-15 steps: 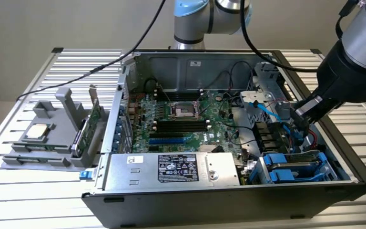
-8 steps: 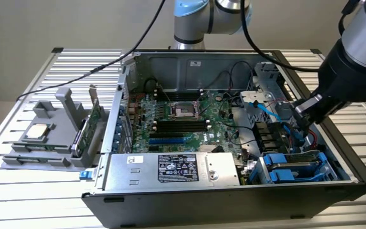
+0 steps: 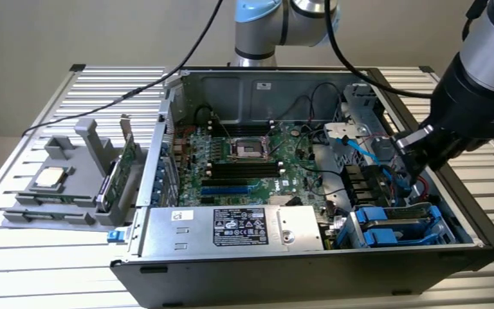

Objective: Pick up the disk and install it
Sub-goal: 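Insert the disk into the insertion slot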

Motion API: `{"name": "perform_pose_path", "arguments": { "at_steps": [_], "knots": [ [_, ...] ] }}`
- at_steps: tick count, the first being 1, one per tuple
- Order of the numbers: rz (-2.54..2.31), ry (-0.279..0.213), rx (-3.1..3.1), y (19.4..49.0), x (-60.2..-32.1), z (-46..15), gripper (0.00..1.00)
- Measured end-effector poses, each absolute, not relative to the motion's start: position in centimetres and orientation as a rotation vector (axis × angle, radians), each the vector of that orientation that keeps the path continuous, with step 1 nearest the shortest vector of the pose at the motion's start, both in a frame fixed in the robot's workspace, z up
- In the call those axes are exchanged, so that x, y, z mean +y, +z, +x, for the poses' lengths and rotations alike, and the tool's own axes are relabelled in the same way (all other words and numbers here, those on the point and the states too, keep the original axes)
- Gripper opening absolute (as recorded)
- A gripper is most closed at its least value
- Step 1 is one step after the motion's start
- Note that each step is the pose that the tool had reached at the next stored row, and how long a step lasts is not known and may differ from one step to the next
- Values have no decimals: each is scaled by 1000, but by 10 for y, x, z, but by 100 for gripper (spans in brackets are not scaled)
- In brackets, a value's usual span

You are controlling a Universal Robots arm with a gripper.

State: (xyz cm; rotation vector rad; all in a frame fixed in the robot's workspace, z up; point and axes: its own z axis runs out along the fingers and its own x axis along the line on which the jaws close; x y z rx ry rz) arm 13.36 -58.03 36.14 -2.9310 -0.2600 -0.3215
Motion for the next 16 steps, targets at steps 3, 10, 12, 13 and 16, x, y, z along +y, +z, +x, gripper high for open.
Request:
{"name": "perform_pose_path", "arguments": {
  "at_steps": [3, 10, 12, 13, 16],
  "knots": [
    [-2940, -328, -194, 361, -580, 134, 36],
    [-2947, -336, -98, 364, -580, 131, 36],
    [-2942, -337, -80, 367, -580, 131, 36],
    [-2941, -338, -66, 368, -580, 131, 36],
    [-2945, -343, -11, 369, -580, 131, 36]
  ]
}}
